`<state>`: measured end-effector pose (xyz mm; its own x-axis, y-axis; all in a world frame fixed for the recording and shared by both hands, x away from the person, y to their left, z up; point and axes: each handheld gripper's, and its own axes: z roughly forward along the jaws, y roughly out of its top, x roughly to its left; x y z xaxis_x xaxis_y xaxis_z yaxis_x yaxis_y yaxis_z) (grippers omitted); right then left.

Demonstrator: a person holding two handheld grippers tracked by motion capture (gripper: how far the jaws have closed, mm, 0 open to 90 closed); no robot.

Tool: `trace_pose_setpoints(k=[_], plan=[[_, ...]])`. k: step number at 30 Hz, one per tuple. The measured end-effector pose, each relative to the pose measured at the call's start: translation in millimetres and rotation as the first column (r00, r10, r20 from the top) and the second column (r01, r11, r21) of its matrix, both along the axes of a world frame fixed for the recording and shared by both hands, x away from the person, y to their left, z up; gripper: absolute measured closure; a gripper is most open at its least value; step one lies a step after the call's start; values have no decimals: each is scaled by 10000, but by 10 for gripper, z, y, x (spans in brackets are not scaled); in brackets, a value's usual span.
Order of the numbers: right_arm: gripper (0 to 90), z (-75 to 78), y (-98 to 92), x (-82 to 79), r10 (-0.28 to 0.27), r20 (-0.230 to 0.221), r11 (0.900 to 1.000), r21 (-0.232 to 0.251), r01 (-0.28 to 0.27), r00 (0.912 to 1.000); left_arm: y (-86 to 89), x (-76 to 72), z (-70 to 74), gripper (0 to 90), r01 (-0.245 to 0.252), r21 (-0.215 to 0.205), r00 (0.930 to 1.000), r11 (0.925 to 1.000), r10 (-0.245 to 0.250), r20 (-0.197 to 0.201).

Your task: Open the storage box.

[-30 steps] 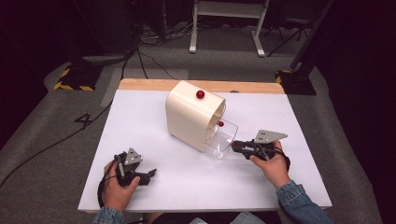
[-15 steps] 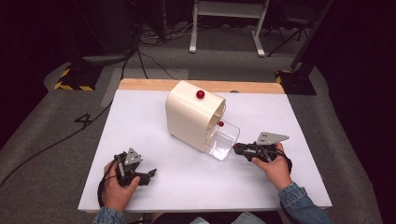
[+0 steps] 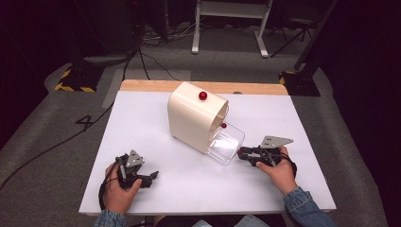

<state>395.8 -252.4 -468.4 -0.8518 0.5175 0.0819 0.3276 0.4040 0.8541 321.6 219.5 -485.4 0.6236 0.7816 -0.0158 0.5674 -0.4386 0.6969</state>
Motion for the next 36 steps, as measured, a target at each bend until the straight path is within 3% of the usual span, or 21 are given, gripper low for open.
trace_pose_setpoints(k=[8, 21, 27, 36], plan=[[513, 54, -39, -19, 4, -131, 9998, -209, -7, 9999, 0, 0, 0, 170, 7, 7, 10000, 10000, -7, 11], [489, 447, -73, -71, -87, 611, 9998, 182, 76, 9981, 0, 0, 0, 170, -8, -11, 10000, 10000, 8, -4], [490, 707, 29, -12, 29, 1054, 9993, 380, -70, 9944, 0, 0, 0, 170, 16, 28, 10000, 10000, -16, 41], [523, 844, 260, 117, 280, 1376, 9980, 528, -355, 9901, -2, -2, 0, 171, 14, 52, 10000, 10000, -14, 60]])
